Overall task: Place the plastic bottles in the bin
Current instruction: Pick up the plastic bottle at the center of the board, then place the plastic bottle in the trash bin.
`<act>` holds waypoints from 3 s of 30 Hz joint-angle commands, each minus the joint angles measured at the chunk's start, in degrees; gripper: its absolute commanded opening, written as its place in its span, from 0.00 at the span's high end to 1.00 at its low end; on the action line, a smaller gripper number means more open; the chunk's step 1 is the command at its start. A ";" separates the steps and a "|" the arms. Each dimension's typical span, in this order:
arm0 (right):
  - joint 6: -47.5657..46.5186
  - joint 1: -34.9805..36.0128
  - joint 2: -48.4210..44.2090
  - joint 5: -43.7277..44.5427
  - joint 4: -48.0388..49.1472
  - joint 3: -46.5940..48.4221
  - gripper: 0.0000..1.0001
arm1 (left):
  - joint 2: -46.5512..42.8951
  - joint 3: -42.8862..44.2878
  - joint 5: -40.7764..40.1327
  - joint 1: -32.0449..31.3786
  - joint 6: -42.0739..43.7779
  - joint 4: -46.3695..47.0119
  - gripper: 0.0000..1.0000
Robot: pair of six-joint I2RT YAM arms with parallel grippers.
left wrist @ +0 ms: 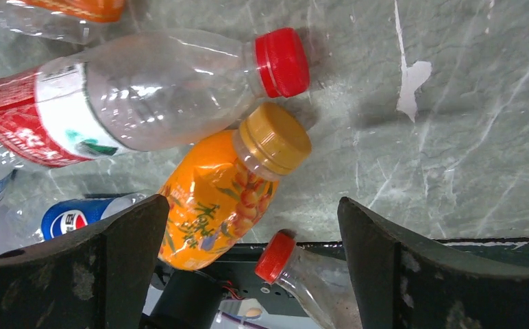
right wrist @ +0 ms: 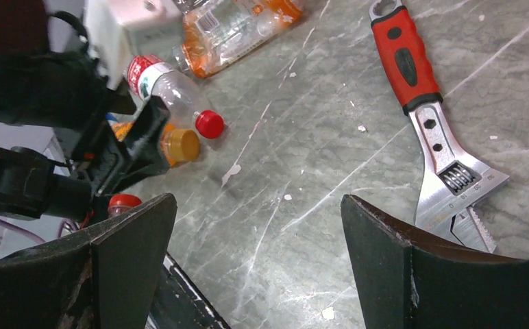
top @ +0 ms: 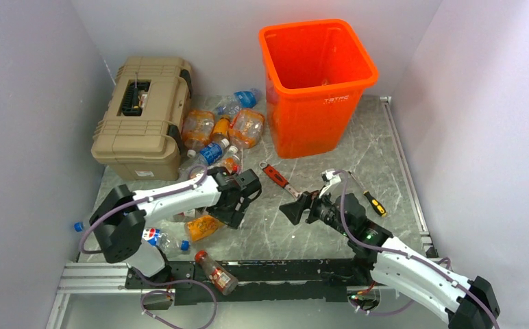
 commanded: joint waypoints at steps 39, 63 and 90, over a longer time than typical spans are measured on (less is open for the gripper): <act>-7.06 0.24 -6.68 5.97 -10.37 9.05 0.04 | -2.03 8.39 10.86 3.79 9.08 10.23 0.98; -6.80 0.33 4.36 -9.45 8.42 21.42 0.00 | -29.32 -12.56 56.41 30.44 -8.89 96.02 1.00; -20.57 8.33 25.49 -5.28 12.94 37.05 0.00 | -31.00 -22.72 64.14 33.34 -18.17 114.48 1.00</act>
